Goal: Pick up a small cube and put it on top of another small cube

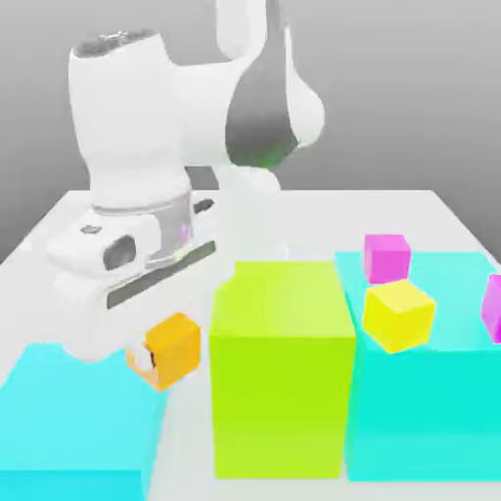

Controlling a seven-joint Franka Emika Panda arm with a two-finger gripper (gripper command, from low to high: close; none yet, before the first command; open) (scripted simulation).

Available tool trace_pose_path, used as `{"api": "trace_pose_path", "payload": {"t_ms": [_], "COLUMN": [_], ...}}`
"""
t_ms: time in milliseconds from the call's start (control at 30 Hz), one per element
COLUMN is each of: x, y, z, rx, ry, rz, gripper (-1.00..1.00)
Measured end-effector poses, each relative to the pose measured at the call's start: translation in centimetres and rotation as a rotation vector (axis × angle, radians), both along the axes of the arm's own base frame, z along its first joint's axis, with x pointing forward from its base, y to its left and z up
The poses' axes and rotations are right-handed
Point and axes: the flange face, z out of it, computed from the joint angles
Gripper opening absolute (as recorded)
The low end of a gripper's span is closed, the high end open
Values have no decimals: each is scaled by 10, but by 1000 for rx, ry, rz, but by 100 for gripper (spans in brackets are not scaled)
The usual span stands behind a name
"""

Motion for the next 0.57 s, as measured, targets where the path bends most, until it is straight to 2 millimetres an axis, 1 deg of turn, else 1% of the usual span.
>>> {"api": "trace_pose_path", "payload": {"t_ms": [67, 133, 200, 233, 267, 300, 333, 433, 467, 567], "x": [6, 0, -17, -30, -45, -59, -66, -68, -69, -69], "y": [70, 137, 200, 229, 254, 273, 279, 282, 281, 281], "z": [33, 65, 97, 105, 108, 107, 99, 56, 39, 39], "rx": [13, 24, 31, 7, -28, -72, -117, -156, -159, -159], "ry": [-11, -20, -27, -16, -2, 13, 30, 46, 47, 47], "rz": [144, 280, 414, 492, 565, 631, 668, 690, 691, 691], "gripper": [-100, -100, -100, -100, -100, -100, -100, -100, 100, 100]}}
